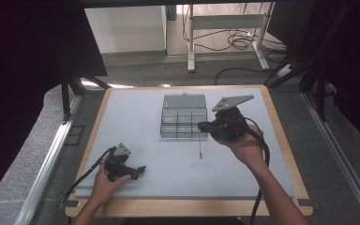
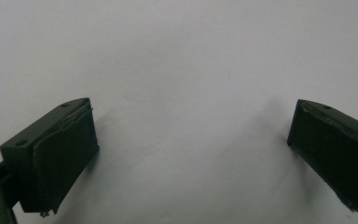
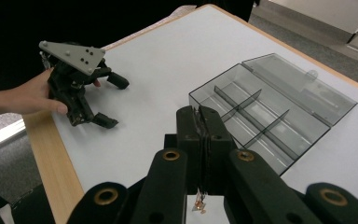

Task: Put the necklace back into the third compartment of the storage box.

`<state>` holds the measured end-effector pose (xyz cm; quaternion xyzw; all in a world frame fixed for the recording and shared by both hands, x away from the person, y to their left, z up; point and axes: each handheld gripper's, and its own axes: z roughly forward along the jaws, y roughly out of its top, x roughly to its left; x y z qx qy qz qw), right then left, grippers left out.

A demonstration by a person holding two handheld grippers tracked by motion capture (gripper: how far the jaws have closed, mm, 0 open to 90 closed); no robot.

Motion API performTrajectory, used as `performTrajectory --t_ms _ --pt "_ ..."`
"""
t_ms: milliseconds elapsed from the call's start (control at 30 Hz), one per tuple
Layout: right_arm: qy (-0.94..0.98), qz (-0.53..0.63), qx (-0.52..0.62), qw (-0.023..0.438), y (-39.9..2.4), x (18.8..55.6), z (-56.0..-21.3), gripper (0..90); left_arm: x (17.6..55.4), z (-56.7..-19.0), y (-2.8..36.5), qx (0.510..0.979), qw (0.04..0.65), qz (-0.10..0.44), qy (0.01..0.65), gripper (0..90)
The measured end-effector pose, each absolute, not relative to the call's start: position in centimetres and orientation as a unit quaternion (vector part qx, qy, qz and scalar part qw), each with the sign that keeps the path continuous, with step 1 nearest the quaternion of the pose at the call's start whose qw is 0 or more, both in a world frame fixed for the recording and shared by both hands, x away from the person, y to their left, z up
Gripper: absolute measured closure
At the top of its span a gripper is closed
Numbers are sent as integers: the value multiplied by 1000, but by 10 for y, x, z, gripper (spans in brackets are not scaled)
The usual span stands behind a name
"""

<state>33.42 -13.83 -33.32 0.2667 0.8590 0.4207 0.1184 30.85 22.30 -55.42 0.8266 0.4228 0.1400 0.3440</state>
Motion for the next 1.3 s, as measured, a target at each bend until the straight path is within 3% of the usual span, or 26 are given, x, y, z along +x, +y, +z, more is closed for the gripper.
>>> performTrajectory --t_ms 767,1300 --pt "839 423 316 132 -144 388 -299 870 309 -554 223 826 344 140 423 9" --pt "819 419 366 139 -139 443 -301 870 308 -555 223 825 346 141 424 9"
